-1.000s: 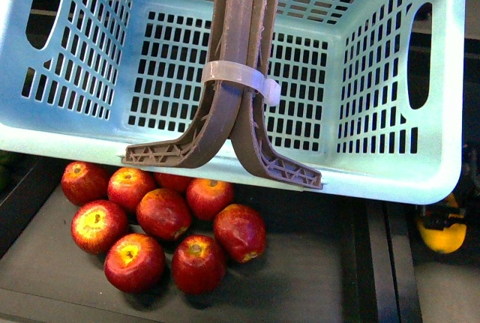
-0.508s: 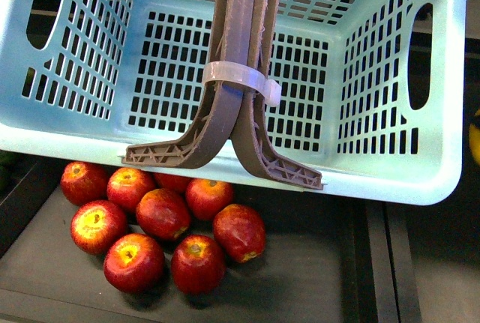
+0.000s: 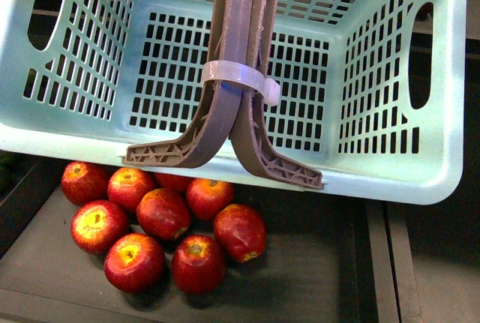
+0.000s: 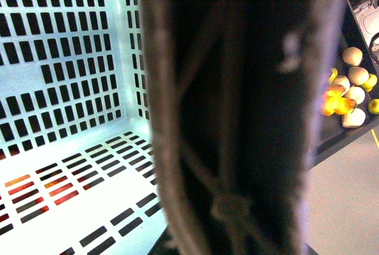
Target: Pick mango and avocado into basket
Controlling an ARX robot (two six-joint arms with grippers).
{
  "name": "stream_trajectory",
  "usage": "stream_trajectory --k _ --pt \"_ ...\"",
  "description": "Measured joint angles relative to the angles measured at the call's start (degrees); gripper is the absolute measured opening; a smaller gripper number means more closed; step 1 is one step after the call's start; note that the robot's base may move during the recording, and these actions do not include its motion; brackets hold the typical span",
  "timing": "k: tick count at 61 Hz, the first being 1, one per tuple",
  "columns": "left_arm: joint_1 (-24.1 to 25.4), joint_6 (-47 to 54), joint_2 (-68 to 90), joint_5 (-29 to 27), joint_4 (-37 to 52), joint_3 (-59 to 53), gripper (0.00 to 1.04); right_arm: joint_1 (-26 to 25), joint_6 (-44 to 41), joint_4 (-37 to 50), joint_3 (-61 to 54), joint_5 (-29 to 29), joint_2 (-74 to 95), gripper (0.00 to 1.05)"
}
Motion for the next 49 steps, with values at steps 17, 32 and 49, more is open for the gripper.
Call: stream_trajectory --k 17,32,49 --pt "0.0 0.0 0.0 -0.02 0.0 0.0 0.05 9.9 -2.01 -0.46 -5.95 0.81 -6.25 0.65" --pt "0.0 0.02 0.0 -0.04 -0.02 0.0 0.05 15.74 -5.75 -0.11 -10.73 2.91 -6.51 0.65" --pt "0.0 0.0 0.0 -0.02 0.0 0.0 0.05 16.13 -6.71 0.02 -11.96 3.26 -6.93 0.8"
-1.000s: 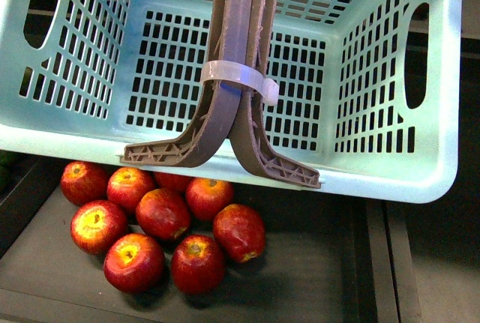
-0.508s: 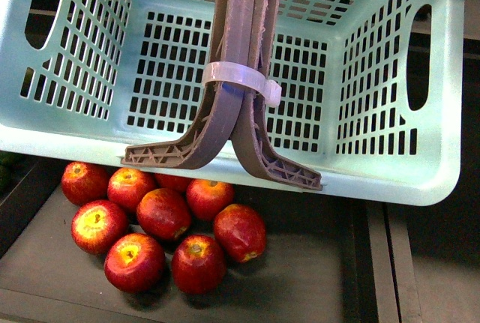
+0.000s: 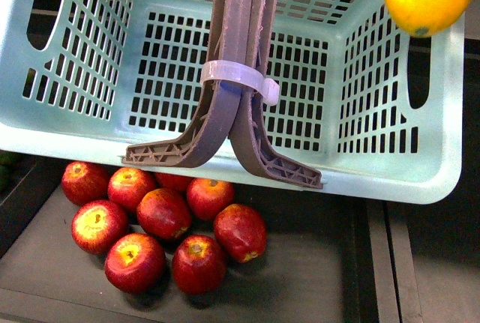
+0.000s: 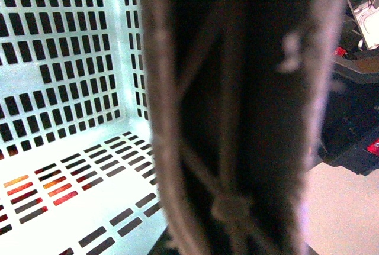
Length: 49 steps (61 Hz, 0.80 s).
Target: Pick mango and avocado into basket
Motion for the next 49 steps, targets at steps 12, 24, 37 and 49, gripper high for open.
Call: stream_trajectory --k 12,24,37,49 --pt "-0.11 -0.31 0.13 0.07 -0.33 -0.02 0.05 -5.07 0.5 -1.68 0.09 1.22 -5.57 0.97" --pt "0.09 -0.02 0.15 -0.42 -0.33 0.0 0.05 -11.85 0.02 -6.91 -0.63 1.97 -14.19 0.97" --pt "0.07 -0.02 0.15 -0.13 -0.33 0.0 0.05 -18.99 -2.45 -13.94 -4.2 -0.11 -24.28 0.97" --pt "0.04 -0.04 0.15 -0.02 -0.33 0.0 0.05 -30.16 -6.16 -24.55 -12.35 -5.53 -40.24 0.97"
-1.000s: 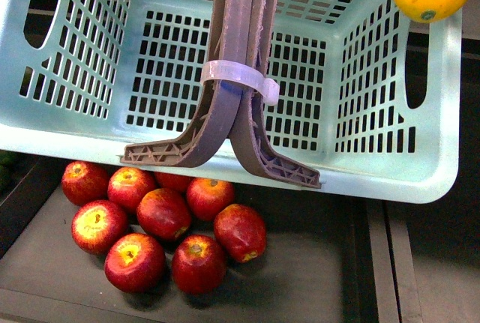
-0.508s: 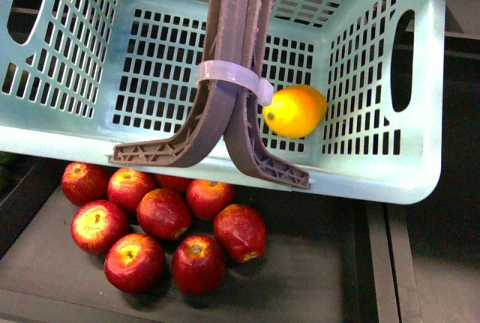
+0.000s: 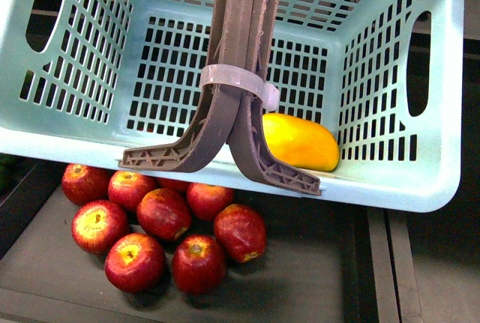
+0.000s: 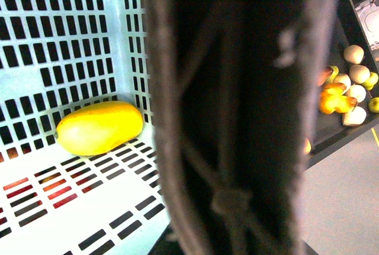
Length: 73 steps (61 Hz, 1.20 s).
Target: Pick mango and avocado into basket
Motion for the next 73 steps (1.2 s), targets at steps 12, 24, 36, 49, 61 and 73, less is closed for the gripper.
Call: stream_trajectory --k 12,24,36,49,61,73 --pt "0.0 0.0 0.0 -0.09 0.0 0.0 0.05 -7.54 -5.03 -7.76 -7.04 -2.45 -11.39 0.97" --pt "0.0 0.0 0.0 -0.11 0.0 0.0 0.05 -8.55 -6.14 -8.15 -7.28 -2.62 -12.81 0.97" --pt "0.0 0.02 0.0 -0.09 0.0 0.0 0.05 -8.57 -6.29 -8.15 -7.28 -2.62 -12.81 0.97" --pt "0.0 0.02 0.0 -0.13 0.0 0.0 0.05 -3.58 -11.28 6.67 -15.02 5.11 -17.88 0.72" --pt "0.0 0.0 0.0 -0.11 0.0 0.0 0.05 4.09 -12.92 5.31 -19.63 12.33 -24.3 0.38" --pt "0.0 0.02 0.0 -0.11 0.0 0.0 0.05 10.51 -13.27 3.02 -22.75 18.58 -29.83 0.01"
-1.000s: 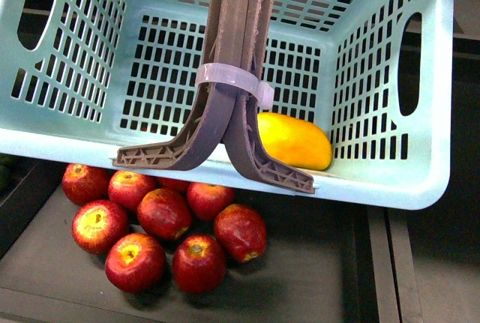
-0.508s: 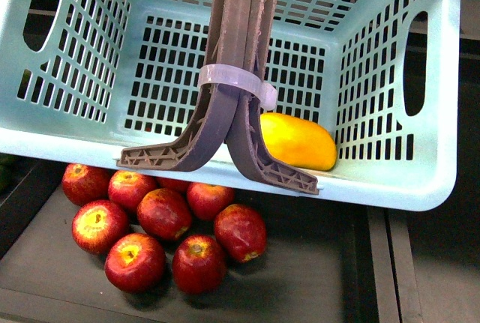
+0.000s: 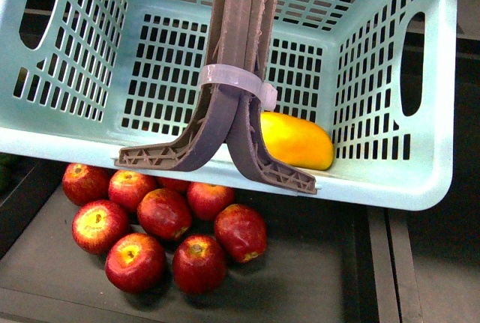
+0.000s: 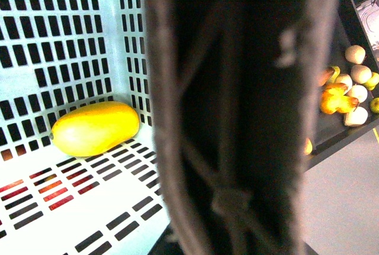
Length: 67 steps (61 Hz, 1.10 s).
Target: Pick mango and avocado into basket
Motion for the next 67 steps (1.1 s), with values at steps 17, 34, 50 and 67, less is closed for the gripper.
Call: stream_trajectory --k 17,34,50,67 --pt "0.0 -0.07 0.0 0.04 0.0 0.0 0.05 10.64 -0.09 -3.45 -2.38 10.05 -6.05 0.02" --pt "0.0 0.02 0.0 0.02 0.0 0.0 0.05 11.19 -0.09 -13.57 -4.94 10.54 -18.73 0.02" --pt "-0.04 -0.15 0.0 0.04 0.0 0.0 0.05 11.17 -0.09 -13.9 -4.94 10.51 -19.19 0.02" --pt "-0.04 0.0 0.0 0.0 0.0 0.0 0.05 11.17 -0.13 -13.9 -4.94 10.51 -19.19 0.03"
